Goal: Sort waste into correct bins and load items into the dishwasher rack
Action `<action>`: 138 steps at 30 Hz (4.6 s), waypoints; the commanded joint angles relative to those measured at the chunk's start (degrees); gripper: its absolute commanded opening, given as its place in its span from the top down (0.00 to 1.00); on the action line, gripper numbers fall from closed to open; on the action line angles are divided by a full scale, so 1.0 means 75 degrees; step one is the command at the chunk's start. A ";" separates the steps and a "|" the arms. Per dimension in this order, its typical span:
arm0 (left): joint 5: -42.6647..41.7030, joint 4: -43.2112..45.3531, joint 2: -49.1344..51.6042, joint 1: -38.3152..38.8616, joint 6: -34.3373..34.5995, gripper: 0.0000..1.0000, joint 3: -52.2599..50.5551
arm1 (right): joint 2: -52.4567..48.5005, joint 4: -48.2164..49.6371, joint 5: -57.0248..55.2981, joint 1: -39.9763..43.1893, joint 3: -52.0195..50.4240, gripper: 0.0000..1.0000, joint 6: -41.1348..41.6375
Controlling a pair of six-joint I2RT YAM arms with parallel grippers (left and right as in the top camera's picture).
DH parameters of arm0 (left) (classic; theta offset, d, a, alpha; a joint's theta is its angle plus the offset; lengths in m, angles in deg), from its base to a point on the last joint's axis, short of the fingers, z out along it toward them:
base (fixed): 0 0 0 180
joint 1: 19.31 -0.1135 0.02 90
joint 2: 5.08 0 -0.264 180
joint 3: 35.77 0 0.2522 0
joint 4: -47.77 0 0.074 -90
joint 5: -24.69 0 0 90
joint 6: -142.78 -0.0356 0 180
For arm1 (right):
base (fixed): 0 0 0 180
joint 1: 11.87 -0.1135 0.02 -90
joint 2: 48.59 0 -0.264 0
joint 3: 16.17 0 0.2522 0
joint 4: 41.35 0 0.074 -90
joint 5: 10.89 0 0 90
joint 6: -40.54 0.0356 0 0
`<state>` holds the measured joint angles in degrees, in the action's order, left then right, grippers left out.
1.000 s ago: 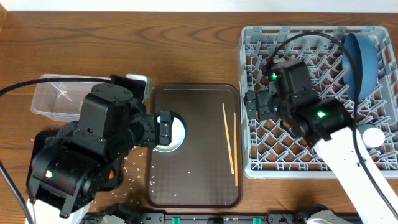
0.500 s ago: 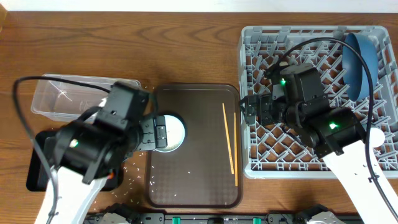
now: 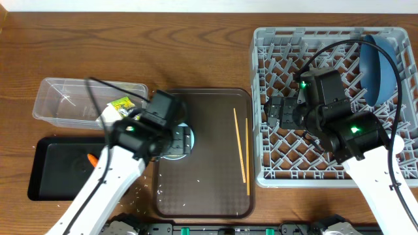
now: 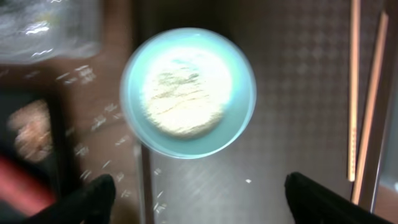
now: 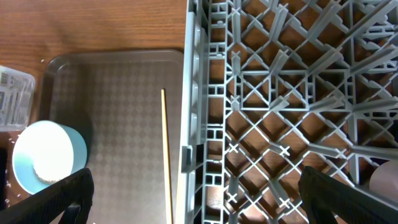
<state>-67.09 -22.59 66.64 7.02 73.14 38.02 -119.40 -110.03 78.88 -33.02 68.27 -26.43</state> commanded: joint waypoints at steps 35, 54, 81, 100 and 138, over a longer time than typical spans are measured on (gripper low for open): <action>0.0157 0.2480 0.2771 0.0836 -0.1084 0.59 -0.0935 | 0.0944 -0.0227 0.0356 0.1923 0.0032 0.01 -0.0335; 0.0117 0.2378 0.2157 0.0836 -0.0659 0.94 -0.1058 | 0.0947 -0.0227 0.0353 0.1923 0.0032 0.01 -0.0332; 0.0274 0.1192 0.0108 0.0825 0.0493 0.94 -0.1000 | 0.0947 -0.0169 0.0350 0.1923 0.0032 0.01 -0.0332; 0.0300 0.2084 0.2766 0.1900 0.0181 0.76 -0.1023 | 0.0947 -0.0157 0.0350 0.1923 0.0032 0.01 -0.0332; 0.0443 0.2022 0.3130 0.1900 -0.0411 0.94 -0.1099 | 0.0947 -0.0137 0.0210 0.1923 0.0032 0.01 -0.0332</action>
<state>-63.44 -6.26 90.88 21.47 70.47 29.15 -112.82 -111.03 80.85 -18.81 68.27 -28.07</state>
